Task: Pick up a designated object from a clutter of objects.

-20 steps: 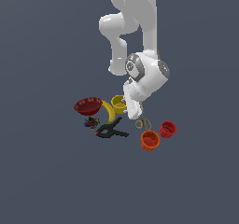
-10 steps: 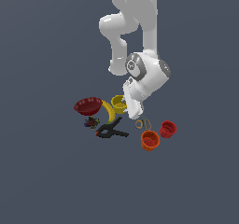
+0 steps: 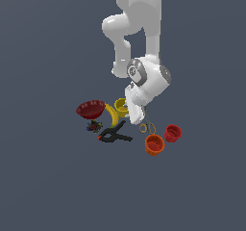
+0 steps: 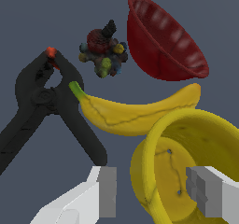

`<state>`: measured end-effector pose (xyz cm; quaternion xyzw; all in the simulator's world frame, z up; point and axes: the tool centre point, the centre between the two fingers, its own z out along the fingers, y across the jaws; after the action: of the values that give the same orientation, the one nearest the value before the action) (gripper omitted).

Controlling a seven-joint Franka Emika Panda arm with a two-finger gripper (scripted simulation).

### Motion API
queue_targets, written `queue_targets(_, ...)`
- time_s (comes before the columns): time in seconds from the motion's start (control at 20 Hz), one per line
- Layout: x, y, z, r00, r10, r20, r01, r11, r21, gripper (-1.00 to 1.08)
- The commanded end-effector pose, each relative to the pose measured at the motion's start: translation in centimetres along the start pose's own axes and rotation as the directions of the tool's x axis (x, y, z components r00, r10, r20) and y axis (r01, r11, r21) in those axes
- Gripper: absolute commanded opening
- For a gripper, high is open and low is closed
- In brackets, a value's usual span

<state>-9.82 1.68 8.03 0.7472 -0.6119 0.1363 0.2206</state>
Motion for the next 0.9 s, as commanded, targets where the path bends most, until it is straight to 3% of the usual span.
queue_targets(0.0,0.02,0.01,0.73,0.985,0.170,0.000,-0.170,0.985,0.000,0.28)
queue_targets(0.2,0.02,-0.03,1.12,0.985,0.171,-0.001,-0.171,0.985,0.001,0.28)
queue_targets(0.25,0.02,-0.03,1.12,0.985,0.171,-0.001,-0.171,0.985,0.001,-1.00)
queue_targets(0.85,0.14,-0.09,0.99,0.985,0.172,0.000,-0.172,0.985,0.002,-1.00)
